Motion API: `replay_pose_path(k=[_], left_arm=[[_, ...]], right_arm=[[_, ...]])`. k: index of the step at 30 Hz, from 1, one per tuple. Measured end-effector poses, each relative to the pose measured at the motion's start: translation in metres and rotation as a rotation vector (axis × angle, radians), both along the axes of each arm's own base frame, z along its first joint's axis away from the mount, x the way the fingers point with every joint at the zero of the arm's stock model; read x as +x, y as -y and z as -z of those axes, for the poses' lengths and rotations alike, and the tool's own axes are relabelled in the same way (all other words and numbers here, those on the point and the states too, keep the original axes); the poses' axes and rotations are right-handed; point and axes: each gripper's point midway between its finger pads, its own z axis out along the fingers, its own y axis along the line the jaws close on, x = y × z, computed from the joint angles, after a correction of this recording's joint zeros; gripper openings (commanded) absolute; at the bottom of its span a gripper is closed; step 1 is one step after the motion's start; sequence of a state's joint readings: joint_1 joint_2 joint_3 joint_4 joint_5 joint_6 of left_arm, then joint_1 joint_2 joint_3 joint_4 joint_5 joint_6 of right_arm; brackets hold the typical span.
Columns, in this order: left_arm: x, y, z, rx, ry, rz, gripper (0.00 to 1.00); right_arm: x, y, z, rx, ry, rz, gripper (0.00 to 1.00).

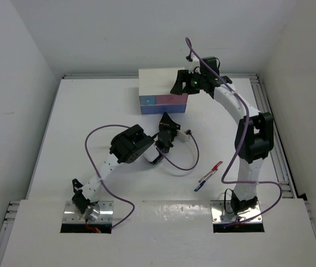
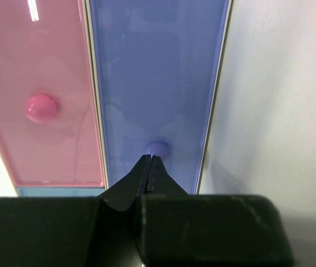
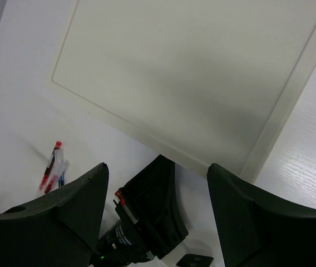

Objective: Sort the stationery into containers
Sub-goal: Open the drawer

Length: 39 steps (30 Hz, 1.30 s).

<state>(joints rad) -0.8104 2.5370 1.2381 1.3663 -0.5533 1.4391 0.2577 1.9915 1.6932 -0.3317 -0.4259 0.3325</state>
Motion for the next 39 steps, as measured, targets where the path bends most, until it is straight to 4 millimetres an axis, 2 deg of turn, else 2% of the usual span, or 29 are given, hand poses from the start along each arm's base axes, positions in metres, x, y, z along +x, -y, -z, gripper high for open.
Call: replay_pose_path(k=[2, 5, 11, 24, 39], left_arm=[[-0.004, 0.001, 0.000, 0.004, 0.003, 0.005, 0.02], [-0.009, 0.002, 0.000, 0.015, 0.004, 0.004, 0.19], [-0.011, 0.002, 0.000, 0.016, 0.004, -0.010, 0.35], [-0.005, -0.005, -0.001, 0.008, 0.002, -0.034, 0.43], [0.010, -0.011, -0.003, -0.020, 0.009, -0.063, 0.43]], right_arm=[[0.000, 0.000, 0.000, 0.000, 0.000, -0.001, 0.71], [0.000, 0.000, 0.000, 0.001, -0.001, -0.001, 0.71], [0.000, 0.000, 0.000, 0.001, -0.001, -0.002, 0.71], [0.000, 0.000, 0.000, 0.001, -0.001, -0.002, 0.70], [0.000, 0.000, 0.000, 0.001, -0.001, -0.002, 0.70]])
